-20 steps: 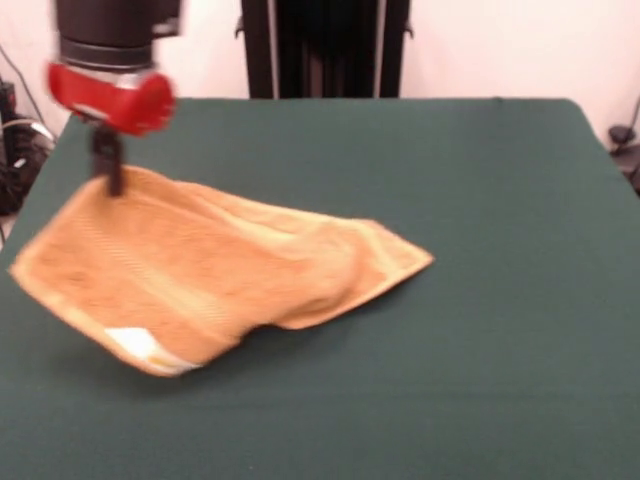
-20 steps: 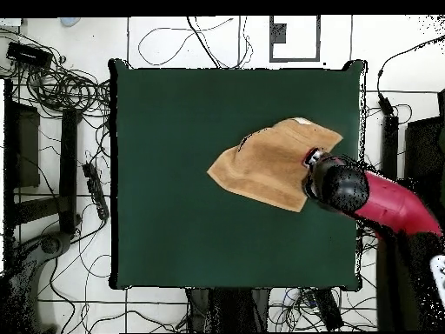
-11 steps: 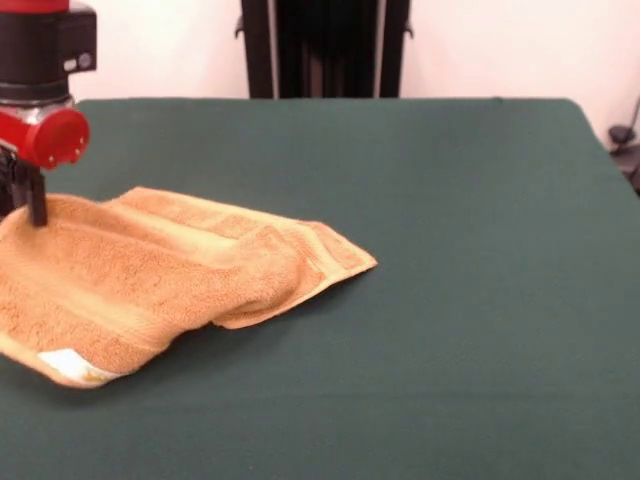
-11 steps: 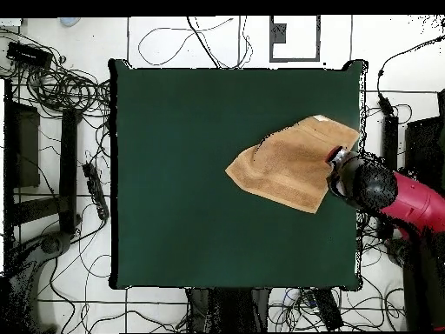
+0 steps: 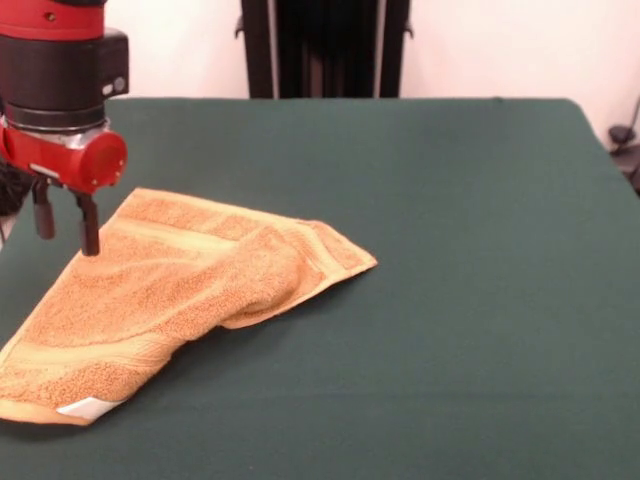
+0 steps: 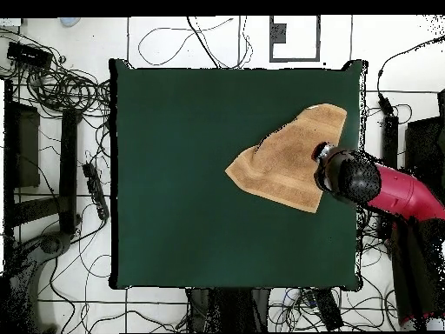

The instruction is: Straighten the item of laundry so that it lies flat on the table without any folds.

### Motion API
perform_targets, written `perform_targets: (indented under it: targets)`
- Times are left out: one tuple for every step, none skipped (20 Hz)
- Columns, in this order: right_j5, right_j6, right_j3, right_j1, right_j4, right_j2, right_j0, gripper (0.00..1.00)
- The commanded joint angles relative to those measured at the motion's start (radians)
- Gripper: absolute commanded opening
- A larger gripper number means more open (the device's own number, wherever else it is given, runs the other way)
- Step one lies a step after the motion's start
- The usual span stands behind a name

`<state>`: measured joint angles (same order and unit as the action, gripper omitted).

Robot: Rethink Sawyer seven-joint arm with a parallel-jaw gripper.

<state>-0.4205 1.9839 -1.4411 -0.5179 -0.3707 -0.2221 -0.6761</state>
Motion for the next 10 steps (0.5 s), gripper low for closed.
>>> perform_targets:
  targets:
    - [-0.067, -0.108, -0.027, 0.054, -0.027, -0.125, 0.050, 1.00]
    - [-0.068, -0.101, -0.030, 0.054, -0.024, -0.128, 0.053, 1.00]
    - [-0.067, -0.088, -0.037, 0.047, -0.024, -0.125, 0.061, 1.00]
    - [-0.068, -0.071, -0.045, 0.038, -0.020, -0.120, 0.072, 1.00]
    - [-0.067, -0.051, -0.055, 0.026, -0.017, -0.113, 0.086, 1.00]
    - [-0.069, -0.033, -0.064, 0.014, -0.012, -0.109, 0.100, 1.00]
    - [-0.076, -0.013, -0.072, 0.003, -0.004, -0.103, 0.116, 1.00]
    - [-0.082, 0.010, -0.076, -0.006, 0.005, -0.094, 0.136, 1.00]
    - [-0.088, 0.033, -0.080, -0.014, 0.014, -0.085, 0.155, 1.00]
    - [-0.088, 0.059, -0.082, -0.020, 0.022, -0.076, 0.176, 1.00]
